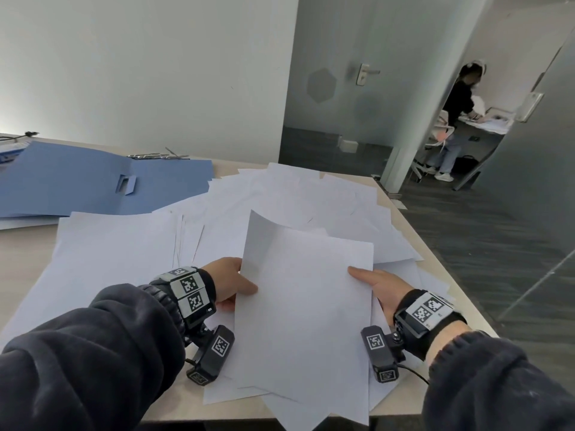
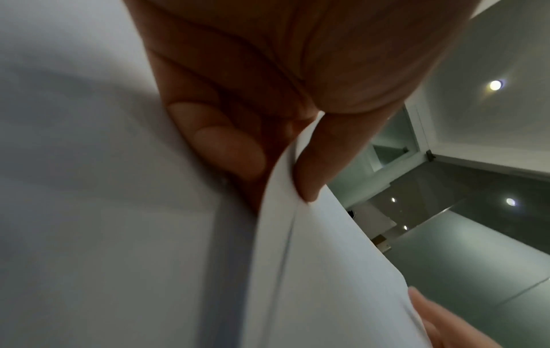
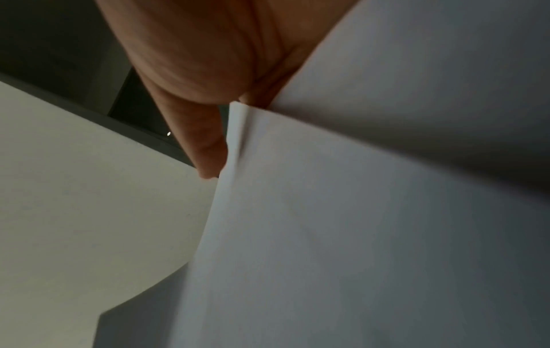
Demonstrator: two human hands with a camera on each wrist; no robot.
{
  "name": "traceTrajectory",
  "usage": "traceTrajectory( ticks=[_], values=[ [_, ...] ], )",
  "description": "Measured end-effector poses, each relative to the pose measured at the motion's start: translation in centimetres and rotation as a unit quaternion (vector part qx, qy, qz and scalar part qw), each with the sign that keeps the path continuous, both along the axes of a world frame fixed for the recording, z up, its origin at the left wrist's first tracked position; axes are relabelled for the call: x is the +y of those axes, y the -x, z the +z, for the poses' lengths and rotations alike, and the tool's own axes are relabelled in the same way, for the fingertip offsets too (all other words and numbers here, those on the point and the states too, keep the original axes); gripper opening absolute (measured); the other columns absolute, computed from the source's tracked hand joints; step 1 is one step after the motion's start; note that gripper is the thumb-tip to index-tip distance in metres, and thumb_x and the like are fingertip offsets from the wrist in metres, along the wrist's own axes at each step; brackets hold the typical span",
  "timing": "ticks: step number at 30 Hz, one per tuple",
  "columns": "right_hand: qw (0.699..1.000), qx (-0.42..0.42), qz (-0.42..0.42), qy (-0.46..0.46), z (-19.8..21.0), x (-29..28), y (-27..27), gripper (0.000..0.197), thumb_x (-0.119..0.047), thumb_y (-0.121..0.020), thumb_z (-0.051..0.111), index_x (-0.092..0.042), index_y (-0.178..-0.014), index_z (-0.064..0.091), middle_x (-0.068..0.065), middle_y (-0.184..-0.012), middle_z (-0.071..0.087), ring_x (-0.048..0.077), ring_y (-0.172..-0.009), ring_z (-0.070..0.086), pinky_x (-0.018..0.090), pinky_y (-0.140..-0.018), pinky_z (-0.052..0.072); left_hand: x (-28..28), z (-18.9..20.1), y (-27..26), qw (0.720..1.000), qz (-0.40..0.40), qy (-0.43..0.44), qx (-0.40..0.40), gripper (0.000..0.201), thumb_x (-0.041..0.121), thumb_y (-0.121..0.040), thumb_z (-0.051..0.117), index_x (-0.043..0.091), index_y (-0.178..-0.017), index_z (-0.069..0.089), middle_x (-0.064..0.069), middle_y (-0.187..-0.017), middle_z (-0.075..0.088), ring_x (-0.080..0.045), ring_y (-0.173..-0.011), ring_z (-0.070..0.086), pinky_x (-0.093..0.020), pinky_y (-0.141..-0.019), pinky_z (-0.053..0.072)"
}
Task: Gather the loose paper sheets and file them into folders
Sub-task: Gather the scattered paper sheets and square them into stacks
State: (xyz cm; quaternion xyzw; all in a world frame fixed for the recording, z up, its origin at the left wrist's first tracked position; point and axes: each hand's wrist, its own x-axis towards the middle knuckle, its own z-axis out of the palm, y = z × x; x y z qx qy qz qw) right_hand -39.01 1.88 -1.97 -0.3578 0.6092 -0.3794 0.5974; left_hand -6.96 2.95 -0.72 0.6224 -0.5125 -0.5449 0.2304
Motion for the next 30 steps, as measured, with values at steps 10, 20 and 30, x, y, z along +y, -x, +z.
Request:
traceTrajectory(
  ticks=[10, 20, 30],
  values=[
    [0.985, -0.051, -0.163, -0.02, 1.2, -2.7, 1.3, 0.041, -0.051, -0.098, 0.056, -0.016, -0.118, 0.063, 0.006, -0.109, 0.073, 0.027, -0.09, 0.071, 0.035, -0.066, 0.055, -0.3, -0.2, 0.0, 1.0, -0.014, -0.019, -0.018, 0.022, -0.009, -0.084, 0.066, 0.003, -0.102, 0.069, -0.01, -0.084, 0.074, -0.019, -0.06, 0.072, -0.03, -0.051, 0.058],
    [0.979, 0.087, -0.185, 0.02, 1.7, -4.5, 2.9, 0.014, 0.001, -0.095, 0.054, -0.008, -0.104, 0.062, 0.016, -0.089, 0.067, 0.032, -0.075, 0.066, 0.044, -0.071, 0.058, -0.2, -0.4, -0.4, 0.999, 0.027, -0.038, 0.025, 0.019, -0.01, -0.086, 0.063, 0.0, -0.101, 0.069, -0.006, -0.07, 0.075, -0.019, -0.055, 0.072, -0.026, -0.046, 0.054],
    [0.965, 0.251, -0.054, -0.056, 2.2, -1.1, 7.2, 0.02, 0.001, -0.091, 0.055, 0.004, -0.109, 0.063, 0.016, -0.088, 0.056, 0.029, -0.075, 0.054, 0.048, -0.085, 0.053, -0.8, -1.1, -0.6, 0.993, 0.072, -0.05, 0.078, 0.021, -0.012, -0.085, 0.06, -0.002, -0.101, 0.069, -0.016, -0.083, 0.076, -0.032, -0.07, 0.073, -0.036, -0.055, 0.06]
  ],
)
